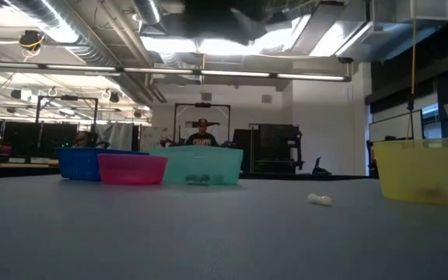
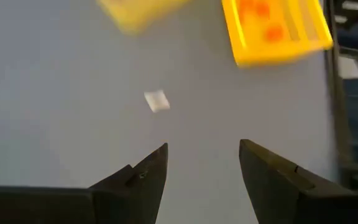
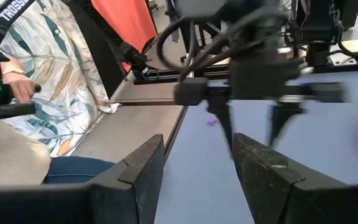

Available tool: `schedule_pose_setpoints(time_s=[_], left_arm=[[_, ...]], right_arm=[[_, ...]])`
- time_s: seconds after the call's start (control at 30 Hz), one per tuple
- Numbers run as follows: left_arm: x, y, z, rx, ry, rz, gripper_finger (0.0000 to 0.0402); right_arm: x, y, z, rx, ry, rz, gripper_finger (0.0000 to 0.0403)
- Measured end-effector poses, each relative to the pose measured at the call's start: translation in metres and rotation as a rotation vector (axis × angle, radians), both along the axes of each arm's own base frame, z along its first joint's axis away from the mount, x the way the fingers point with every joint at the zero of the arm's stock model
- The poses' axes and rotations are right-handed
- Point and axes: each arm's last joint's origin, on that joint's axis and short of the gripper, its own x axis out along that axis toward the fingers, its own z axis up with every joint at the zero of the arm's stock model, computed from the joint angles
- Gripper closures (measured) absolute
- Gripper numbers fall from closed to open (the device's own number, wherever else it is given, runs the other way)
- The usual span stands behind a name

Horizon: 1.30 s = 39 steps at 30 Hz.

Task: Sort Halloween decoration
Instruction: Put the purple spider toy into the yellow bin

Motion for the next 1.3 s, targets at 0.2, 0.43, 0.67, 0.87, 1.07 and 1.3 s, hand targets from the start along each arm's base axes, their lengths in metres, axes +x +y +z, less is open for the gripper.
schedule_pose_setpoints(time_s=[0.2,0.43,0.67,0.87,1.07,1.3], left_arm=[[-0.034,-0.049,-0.012,-0.291,0.247,0.186,0.0218],[-0.070,-0.095,-0.015,-0.513,0.438,0.416,0.0218],[-0.101,-0.124,-0.030,-0.491,0.561,0.614,0.0218],[-0.109,-0.136,-0.053,-0.426,0.615,0.724,0.0218],[-0.105,-0.139,-0.076,-0.368,0.636,0.751,0.0218],[-0.108,-0.135,-0.087,-0.275,0.680,0.791,0.0218]], right_arm=[[0.000,0.000,-0.001,-0.004,0.007,0.000,0.0214],[-0.001,-0.001,-0.005,-0.028,0.051,-0.001,0.0214],[-0.002,-0.001,-0.007,-0.036,0.065,-0.002,0.0214],[-0.002,-0.001,-0.007,-0.036,0.064,-0.002,0.0214],[-0.002,-0.001,-0.007,-0.036,0.063,-0.002,0.0214],[-0.002,-0.001,-0.007,-0.035,0.063,-0.002,0.0214]])
